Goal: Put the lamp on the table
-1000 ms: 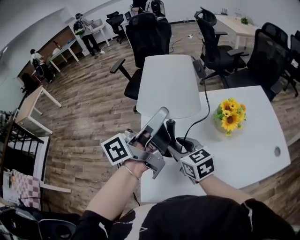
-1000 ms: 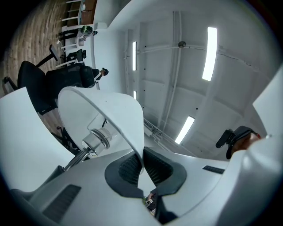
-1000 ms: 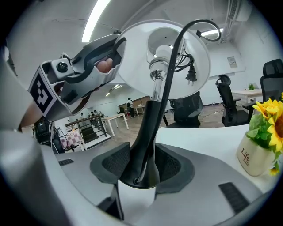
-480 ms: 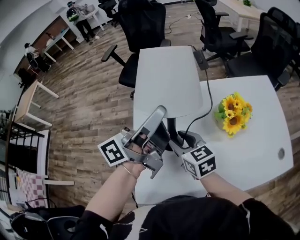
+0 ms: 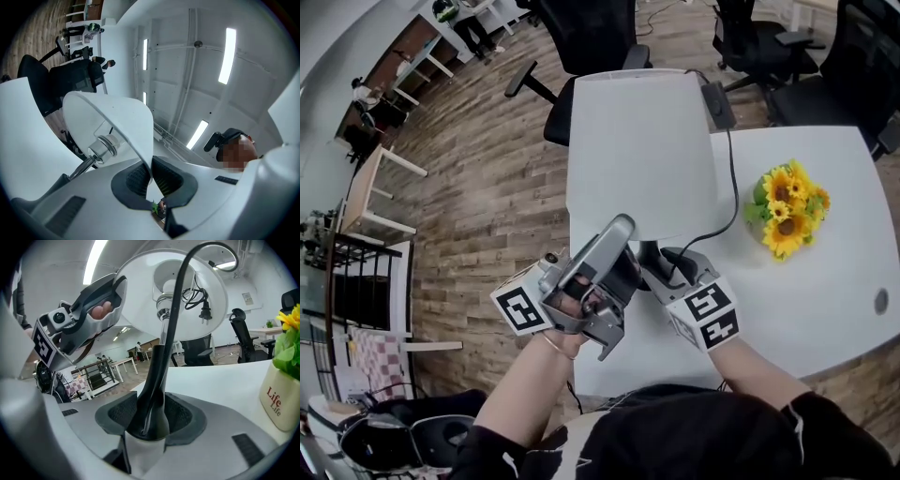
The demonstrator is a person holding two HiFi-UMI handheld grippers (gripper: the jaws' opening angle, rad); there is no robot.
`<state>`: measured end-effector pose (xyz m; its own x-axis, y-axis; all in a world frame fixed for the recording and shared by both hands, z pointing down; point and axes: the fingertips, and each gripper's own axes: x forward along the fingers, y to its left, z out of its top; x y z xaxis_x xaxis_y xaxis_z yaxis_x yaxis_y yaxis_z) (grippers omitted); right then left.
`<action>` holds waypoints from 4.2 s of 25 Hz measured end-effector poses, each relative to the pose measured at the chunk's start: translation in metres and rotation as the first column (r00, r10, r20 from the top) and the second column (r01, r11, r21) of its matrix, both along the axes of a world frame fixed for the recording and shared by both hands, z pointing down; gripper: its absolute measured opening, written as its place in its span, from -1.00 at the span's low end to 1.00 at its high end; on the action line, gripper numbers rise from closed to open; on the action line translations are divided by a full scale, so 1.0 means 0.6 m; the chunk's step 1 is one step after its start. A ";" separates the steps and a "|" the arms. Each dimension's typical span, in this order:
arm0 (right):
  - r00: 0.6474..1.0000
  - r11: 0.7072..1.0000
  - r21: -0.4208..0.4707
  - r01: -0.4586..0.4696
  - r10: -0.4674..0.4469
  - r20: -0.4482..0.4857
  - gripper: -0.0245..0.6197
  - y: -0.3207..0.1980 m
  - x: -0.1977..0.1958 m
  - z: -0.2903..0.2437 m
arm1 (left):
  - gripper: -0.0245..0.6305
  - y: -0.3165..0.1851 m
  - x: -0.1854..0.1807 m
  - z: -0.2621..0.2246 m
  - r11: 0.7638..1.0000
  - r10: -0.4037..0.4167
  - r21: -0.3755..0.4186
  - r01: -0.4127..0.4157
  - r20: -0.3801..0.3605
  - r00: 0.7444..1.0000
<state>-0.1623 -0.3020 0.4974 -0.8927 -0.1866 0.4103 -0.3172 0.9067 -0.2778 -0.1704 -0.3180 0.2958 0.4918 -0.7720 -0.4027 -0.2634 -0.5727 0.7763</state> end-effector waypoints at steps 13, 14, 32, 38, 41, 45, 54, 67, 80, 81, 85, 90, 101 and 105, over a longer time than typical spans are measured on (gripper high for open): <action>1.000 1.000 -0.013 0.007 -0.007 0.001 -0.33 0.009 0.001 0.009 | -0.89 0.010 -0.005 0.016 1.000 -0.022 0.017 0.021 0.020 1.000; 1.000 1.000 -0.014 0.007 -0.007 0.002 -0.33 0.009 0.001 0.010 | -0.88 0.011 -0.004 0.016 1.000 -0.021 0.018 0.021 0.022 1.000; 1.000 0.999 -0.048 -0.018 0.018 0.005 -0.32 0.023 0.002 0.019 | -0.82 0.036 -0.001 0.028 0.967 -0.158 -0.201 0.156 0.006 0.987; 1.000 0.998 -0.055 -0.026 0.026 -0.004 -0.31 0.019 0.000 0.024 | -0.78 0.037 0.003 0.036 0.950 -0.168 -0.264 0.166 0.016 0.986; 0.999 0.998 -0.055 -0.034 0.034 -0.007 -0.31 0.017 0.000 0.024 | -0.76 0.038 0.004 0.040 0.944 -0.167 -0.284 0.165 0.016 0.986; 0.999 0.997 -0.063 -0.048 0.048 -0.006 -0.31 0.013 0.001 0.027 | -0.76 0.038 0.005 0.044 0.945 -0.164 -0.285 0.158 0.006 0.987; 0.996 0.992 -0.097 -0.074 0.070 -0.046 -0.30 0.013 0.001 0.036 | -0.77 0.038 0.000 0.053 0.958 -0.132 -0.258 0.128 0.003 0.991; 0.977 0.970 -0.162 -0.182 0.160 -0.142 -0.30 0.025 0.001 0.043 | -0.77 0.048 -0.015 0.057 0.961 -0.061 -0.272 0.048 -0.041 0.997; 0.962 0.954 -0.158 -0.256 0.236 -0.134 -0.30 0.049 0.024 0.012 | -0.76 0.069 -0.021 0.054 0.967 -0.022 -0.254 0.009 -0.049 0.999; 0.962 0.953 -0.155 -0.259 0.241 -0.128 -0.30 0.050 0.027 0.006 | -0.76 0.071 -0.019 0.054 0.968 -0.020 -0.252 0.007 -0.050 0.999; 0.956 0.948 -0.137 -0.288 0.276 -0.102 -0.30 0.050 0.041 -0.017 | -0.76 0.076 -0.010 0.058 0.967 -0.001 -0.254 -0.008 -0.034 0.999; 0.937 0.936 -0.045 -0.348 0.346 -0.043 -0.59 0.061 0.065 -0.072 | -0.75 0.088 -0.003 0.057 0.965 0.012 -0.260 -0.017 -0.021 1.000; 0.908 0.904 0.110 -0.414 0.402 0.119 -0.87 0.107 0.120 -0.216 | -0.74 0.108 0.010 0.050 0.967 0.028 -0.253 -0.030 -0.012 1.000; 0.912 0.911 0.111 -0.398 0.381 0.151 -0.88 0.136 0.134 -0.251 | -0.73 0.119 0.021 0.054 0.965 0.035 -0.258 -0.038 -0.017 0.999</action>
